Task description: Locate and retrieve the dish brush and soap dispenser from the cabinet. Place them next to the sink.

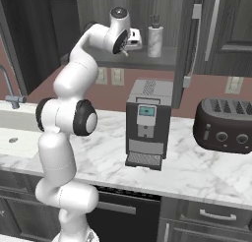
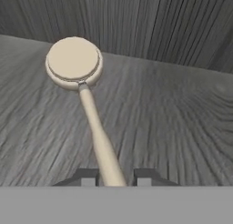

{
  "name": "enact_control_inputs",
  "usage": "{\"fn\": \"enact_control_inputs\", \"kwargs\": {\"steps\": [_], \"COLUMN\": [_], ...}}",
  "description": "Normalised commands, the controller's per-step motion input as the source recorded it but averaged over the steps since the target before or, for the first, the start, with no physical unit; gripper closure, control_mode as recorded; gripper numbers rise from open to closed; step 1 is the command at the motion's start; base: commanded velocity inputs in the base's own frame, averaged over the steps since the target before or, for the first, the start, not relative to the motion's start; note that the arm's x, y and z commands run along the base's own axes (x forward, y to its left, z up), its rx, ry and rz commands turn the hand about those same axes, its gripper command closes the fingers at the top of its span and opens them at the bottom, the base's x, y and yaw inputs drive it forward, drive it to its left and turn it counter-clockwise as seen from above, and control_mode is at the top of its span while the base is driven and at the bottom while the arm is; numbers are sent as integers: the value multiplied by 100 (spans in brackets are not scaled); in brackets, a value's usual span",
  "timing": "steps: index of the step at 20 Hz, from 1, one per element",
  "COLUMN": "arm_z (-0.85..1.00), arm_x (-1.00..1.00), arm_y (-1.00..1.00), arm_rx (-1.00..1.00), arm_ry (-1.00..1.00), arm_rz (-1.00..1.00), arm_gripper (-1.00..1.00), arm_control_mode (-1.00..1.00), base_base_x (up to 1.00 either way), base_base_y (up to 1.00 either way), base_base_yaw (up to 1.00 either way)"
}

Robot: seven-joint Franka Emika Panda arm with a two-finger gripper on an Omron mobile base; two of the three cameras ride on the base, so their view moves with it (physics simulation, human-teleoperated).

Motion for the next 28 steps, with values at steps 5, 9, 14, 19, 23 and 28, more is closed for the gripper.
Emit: {"fn": "enact_control_inputs", "kwargs": {"steps": [5,9,14,19,23,28], "arm_z": [-19,-13,0,0,0,1], "arm_x": [0,2,0,-14,-32,-54], "arm_y": [13,8,3,28,36,36], "arm_rx": [1,0,0,0,0,0], "arm_ry": [0,0,0,0,-1,-6], "arm_rz": [0,0,-2,-12,-16,-15], "arm_gripper": [100,100,100,100,100,100], "arm_control_mode": [-100,-100,-100,-100,-100,-100], "base_base_x": [0,0,0,0,0,0], "base_base_y": [0,0,0,0,0,0], "base_base_yaw": [0,0,0,0,0,0]}}
